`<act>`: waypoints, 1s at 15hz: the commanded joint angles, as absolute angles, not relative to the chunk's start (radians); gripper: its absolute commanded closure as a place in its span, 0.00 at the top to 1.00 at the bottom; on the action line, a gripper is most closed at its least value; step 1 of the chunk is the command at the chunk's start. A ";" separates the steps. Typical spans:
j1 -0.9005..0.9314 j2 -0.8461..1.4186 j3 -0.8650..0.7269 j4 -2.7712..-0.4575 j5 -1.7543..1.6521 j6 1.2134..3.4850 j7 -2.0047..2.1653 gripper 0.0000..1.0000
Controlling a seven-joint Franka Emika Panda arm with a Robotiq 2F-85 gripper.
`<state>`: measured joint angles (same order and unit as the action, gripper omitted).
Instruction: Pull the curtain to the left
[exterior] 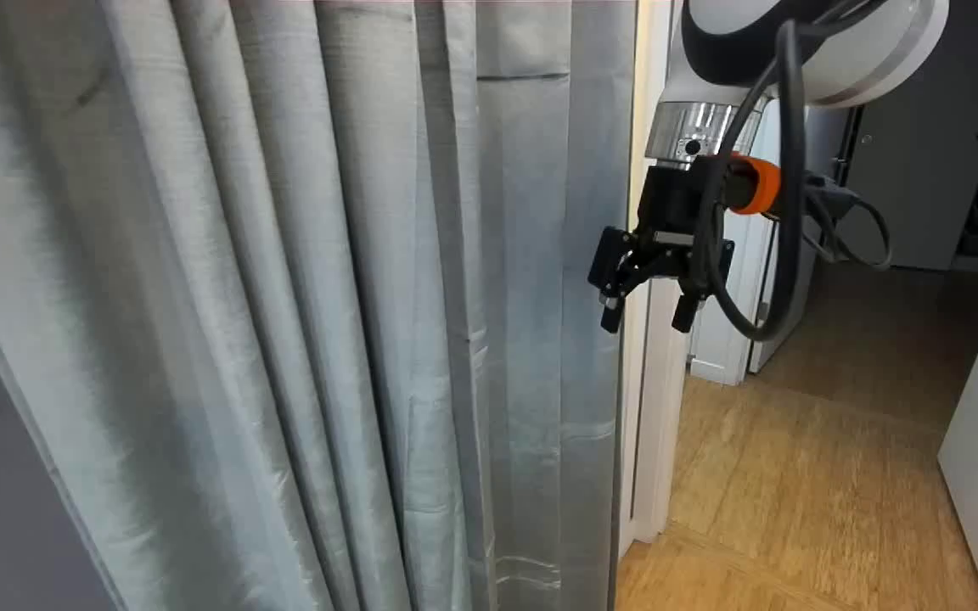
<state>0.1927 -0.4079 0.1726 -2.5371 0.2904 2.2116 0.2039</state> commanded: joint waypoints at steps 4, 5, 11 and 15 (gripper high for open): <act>0.190 -0.408 0.174 -2.536 0.291 2.209 0.203 1.00; 0.190 -0.408 0.174 -2.536 0.291 2.209 0.203 1.00; 0.138 -0.591 0.183 -2.570 0.114 2.110 0.227 1.00; 0.113 -0.728 0.166 -2.577 0.056 2.123 0.201 1.00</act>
